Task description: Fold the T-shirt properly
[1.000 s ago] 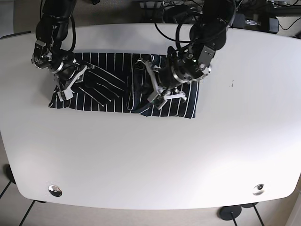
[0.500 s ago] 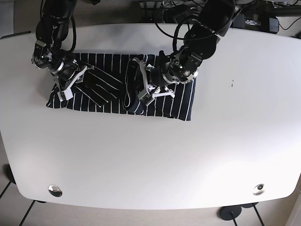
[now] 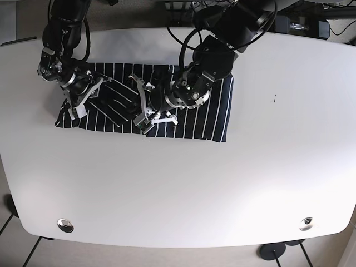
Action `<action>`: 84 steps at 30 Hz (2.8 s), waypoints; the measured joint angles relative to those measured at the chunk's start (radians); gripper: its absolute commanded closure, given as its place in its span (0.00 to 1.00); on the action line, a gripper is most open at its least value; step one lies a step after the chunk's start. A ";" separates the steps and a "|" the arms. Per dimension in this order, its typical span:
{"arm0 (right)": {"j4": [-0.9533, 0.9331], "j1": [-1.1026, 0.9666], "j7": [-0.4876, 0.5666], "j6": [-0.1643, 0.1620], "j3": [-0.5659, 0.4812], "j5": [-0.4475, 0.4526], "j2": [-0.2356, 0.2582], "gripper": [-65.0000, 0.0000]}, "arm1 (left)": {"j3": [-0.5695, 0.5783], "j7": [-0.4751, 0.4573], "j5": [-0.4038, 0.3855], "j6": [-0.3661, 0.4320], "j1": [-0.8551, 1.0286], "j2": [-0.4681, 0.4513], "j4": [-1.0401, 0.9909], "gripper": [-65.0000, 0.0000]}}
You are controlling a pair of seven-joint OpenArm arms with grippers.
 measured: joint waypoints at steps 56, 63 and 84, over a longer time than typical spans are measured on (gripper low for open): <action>0.426 -0.048 -0.270 -0.014 0.134 0.174 -0.100 0.97 | -0.615 -0.090 -0.038 -0.209 0.287 -0.025 -0.011 0.94; 0.389 0.002 -0.241 -0.071 -0.114 0.165 -0.156 0.97 | -0.612 -0.084 -0.046 -0.209 0.255 0.017 -0.067 0.94; 0.266 0.085 -0.024 -0.337 -0.501 0.177 -0.037 0.29 | -0.597 -0.030 -0.003 -0.198 0.261 0.016 0.027 0.94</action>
